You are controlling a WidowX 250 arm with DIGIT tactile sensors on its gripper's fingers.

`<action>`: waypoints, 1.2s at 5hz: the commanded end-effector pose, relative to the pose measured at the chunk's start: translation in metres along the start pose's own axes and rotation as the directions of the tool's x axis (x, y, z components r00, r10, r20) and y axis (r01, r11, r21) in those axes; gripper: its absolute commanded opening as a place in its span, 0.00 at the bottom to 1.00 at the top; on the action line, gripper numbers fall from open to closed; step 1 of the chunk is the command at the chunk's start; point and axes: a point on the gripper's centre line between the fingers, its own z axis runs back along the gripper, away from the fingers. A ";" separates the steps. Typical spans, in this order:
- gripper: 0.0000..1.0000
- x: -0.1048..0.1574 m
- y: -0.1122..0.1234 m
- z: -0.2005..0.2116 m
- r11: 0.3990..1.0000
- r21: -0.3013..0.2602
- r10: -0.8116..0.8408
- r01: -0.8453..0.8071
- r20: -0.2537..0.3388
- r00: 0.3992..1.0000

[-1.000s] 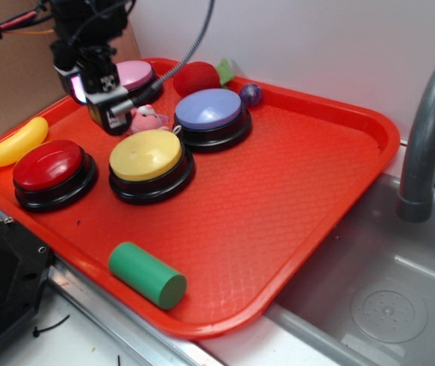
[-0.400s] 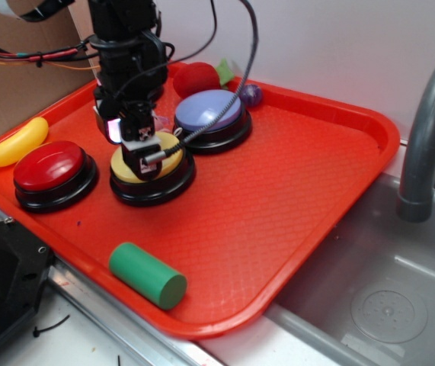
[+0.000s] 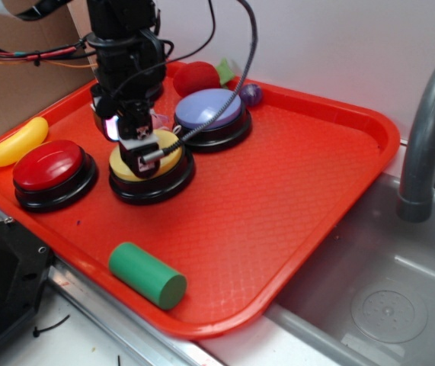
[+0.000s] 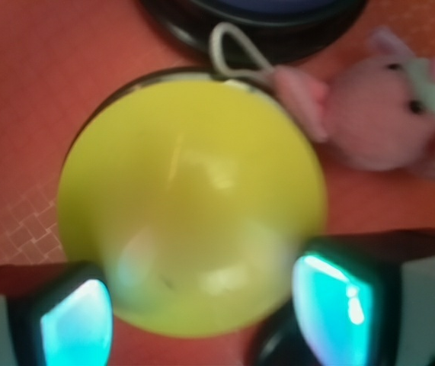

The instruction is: Push the yellow button.

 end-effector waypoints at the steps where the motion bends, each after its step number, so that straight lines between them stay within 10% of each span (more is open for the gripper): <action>1: 1.00 -0.003 0.008 0.051 0.996 0.033 0.077 -0.079 0.063 0.995; 6: 1.00 -0.011 0.031 0.098 0.987 0.009 0.160 -0.161 0.065 0.985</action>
